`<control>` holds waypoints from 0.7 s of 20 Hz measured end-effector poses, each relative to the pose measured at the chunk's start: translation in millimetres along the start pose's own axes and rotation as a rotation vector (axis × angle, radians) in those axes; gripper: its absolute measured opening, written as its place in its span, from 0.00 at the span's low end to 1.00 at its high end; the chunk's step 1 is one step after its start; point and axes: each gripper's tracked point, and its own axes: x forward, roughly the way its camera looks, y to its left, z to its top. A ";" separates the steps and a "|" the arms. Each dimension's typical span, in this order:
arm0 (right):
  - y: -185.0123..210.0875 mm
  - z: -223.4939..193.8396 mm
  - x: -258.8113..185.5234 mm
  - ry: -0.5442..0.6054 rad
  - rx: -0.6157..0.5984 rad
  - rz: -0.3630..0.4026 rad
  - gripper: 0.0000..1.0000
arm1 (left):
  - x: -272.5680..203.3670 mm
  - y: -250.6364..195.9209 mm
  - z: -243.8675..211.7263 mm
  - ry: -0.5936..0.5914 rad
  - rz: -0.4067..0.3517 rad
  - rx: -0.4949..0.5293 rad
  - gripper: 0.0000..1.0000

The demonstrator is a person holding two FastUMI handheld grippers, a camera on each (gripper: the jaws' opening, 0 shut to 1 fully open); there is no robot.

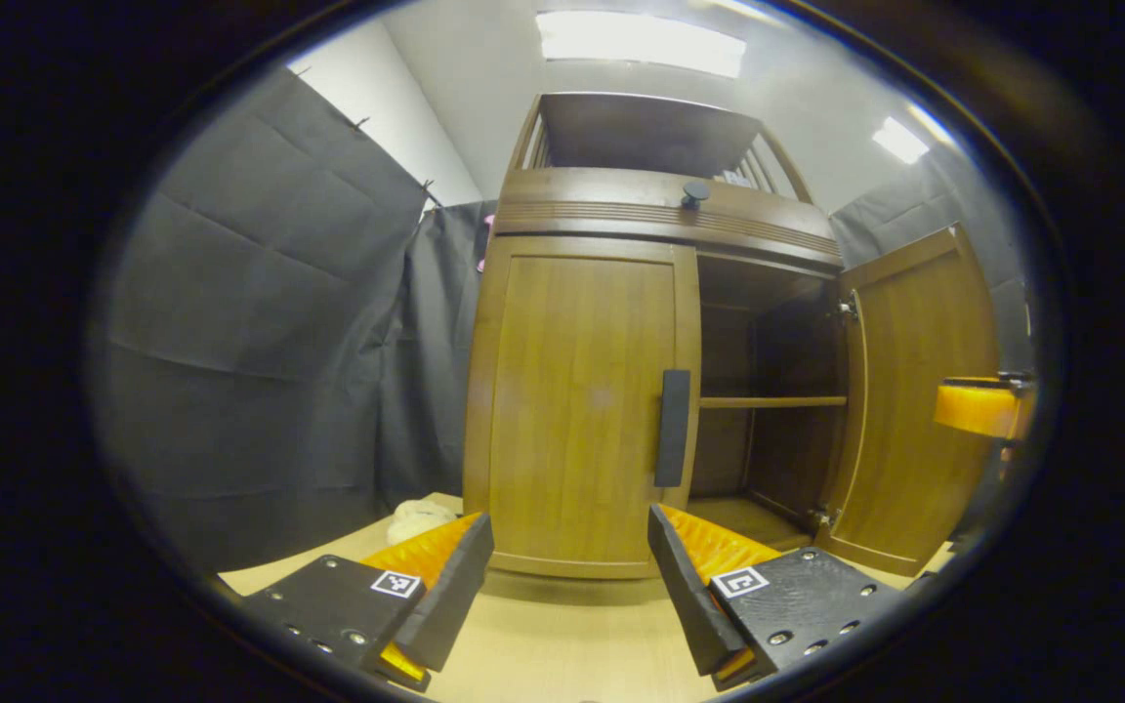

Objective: Open the right door of the double-door shoe cabinet with the right hand, and open the left door with the left hand.

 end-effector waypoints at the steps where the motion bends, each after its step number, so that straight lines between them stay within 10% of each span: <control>1: -0.6 -5.4 1.8 0.002 -0.007 -0.013 0.95 | 5.1 0.9 2.2 -0.010 0.005 0.011 0.88; 14: -21.9 -42.3 53.8 0.035 -0.019 -0.032 0.95 | 65.0 -49.4 20.0 -0.056 -0.116 -0.085 0.95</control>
